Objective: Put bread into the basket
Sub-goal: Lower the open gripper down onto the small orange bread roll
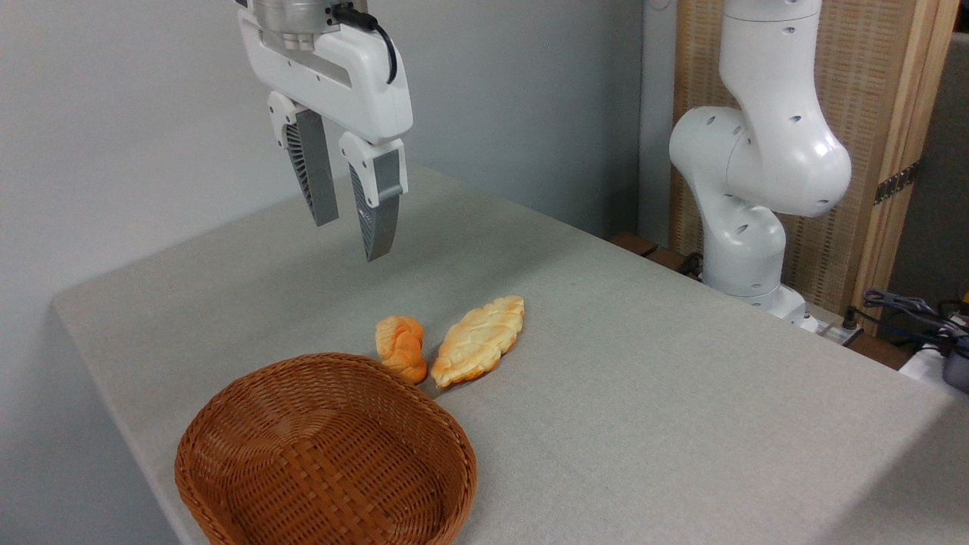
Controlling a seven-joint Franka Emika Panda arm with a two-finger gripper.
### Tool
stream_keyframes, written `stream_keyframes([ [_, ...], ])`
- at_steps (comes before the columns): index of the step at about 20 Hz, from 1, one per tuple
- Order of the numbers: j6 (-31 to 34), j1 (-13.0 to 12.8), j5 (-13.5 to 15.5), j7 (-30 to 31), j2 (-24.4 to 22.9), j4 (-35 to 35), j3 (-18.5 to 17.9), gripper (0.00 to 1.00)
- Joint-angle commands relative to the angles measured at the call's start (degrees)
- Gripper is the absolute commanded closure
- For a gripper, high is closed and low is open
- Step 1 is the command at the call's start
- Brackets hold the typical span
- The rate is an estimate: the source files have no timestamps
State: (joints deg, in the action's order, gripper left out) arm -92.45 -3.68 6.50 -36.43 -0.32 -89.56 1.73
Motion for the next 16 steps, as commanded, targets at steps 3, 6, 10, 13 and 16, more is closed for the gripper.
stream_keyframes([
  [3,4.0,0.2,0.1,0.9,-0.2,0.9,-0.1,0.0],
  [6,4.0,0.1,0.2,1.0,-0.3,0.9,-0.1,0.0],
  [10,3.0,-0.2,0.3,1.0,-1.3,-1.3,0.4,0.0],
  [13,-1.1,-0.7,0.6,1.0,-3.0,-7.1,3.0,0.0],
  [16,-8.0,-0.8,0.6,1.1,-3.8,-15.1,6.5,0.0],
])
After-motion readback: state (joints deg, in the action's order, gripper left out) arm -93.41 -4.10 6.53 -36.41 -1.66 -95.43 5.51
